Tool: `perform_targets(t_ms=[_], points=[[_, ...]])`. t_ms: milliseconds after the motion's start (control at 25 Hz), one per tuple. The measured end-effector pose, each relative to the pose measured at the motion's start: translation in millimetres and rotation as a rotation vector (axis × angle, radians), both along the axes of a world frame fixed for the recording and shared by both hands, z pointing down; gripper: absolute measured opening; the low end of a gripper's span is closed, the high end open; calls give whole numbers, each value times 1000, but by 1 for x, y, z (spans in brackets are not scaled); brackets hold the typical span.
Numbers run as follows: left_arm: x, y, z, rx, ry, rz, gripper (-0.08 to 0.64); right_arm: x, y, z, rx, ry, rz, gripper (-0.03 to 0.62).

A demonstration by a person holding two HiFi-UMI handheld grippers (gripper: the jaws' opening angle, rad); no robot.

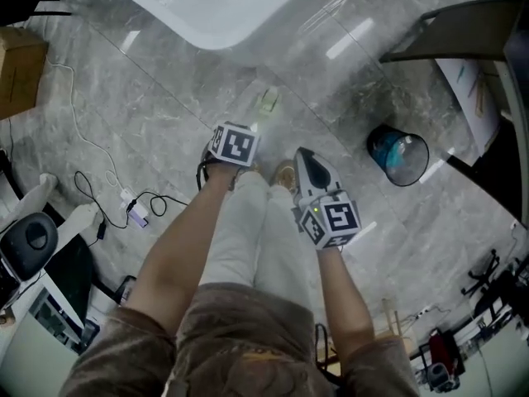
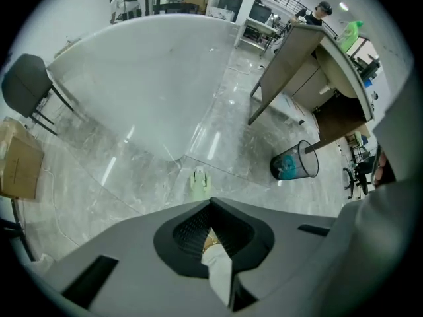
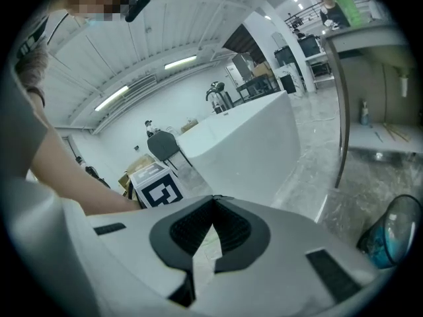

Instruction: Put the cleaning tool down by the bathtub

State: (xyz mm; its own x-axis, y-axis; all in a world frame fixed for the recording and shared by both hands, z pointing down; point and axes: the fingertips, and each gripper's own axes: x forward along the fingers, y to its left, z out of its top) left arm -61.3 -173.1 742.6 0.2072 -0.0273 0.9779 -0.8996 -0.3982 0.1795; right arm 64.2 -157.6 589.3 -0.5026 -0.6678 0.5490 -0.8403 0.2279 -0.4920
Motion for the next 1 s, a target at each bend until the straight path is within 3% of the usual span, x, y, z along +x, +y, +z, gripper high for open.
perform_targets(t_ms=[200, 360, 640, 1000], points=[[-3, 19, -55, -36, 6, -51, 9, -2, 10, -47, 6, -4, -9, -2], [-4, 33, -113, -6, 63, -100, 11, -10, 27, -91, 8, -16, -18, -2], [1, 32, -235, 172, 222, -121, 11, -8, 38, -186, 65, -52, -35, -2], [7, 45, -378, 361, 426, -17, 9, -20, 50, -297, 164, -76, -96, -2]])
